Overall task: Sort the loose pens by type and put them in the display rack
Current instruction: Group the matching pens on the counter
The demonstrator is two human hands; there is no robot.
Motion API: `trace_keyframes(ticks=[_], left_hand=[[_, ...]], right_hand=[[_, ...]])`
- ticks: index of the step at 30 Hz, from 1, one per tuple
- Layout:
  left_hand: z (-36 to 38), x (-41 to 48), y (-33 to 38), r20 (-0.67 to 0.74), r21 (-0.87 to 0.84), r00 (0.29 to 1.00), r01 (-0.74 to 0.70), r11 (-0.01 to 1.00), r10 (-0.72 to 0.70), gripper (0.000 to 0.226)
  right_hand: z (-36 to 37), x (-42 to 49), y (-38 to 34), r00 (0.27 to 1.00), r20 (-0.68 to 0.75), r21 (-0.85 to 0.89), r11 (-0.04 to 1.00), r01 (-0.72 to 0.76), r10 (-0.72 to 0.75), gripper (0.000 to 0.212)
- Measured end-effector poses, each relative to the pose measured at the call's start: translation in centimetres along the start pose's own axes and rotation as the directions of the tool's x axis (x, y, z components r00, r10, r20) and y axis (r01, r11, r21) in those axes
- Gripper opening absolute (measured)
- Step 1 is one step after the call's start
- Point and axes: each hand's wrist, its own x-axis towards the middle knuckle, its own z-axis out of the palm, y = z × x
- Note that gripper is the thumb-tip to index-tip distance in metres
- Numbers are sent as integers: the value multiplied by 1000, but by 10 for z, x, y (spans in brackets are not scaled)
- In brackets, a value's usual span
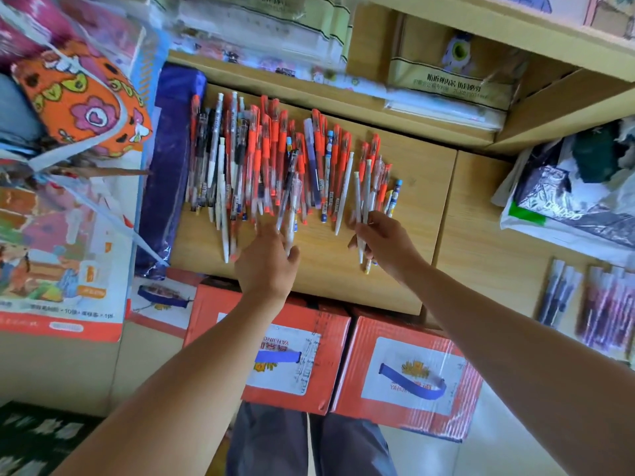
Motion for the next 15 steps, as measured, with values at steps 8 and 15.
trace_keyframes(ticks=[8,15], left_hand=[[-17,-4,23,143,-587,979,-36,809,147,39],[-19,2,29,286,-745,958,244,621,-32,25]], right_hand=[[15,-14,-11,919,378,-276,933,231,-115,15],[19,-6,-16,980,168,-306,939,158,-110,22]])
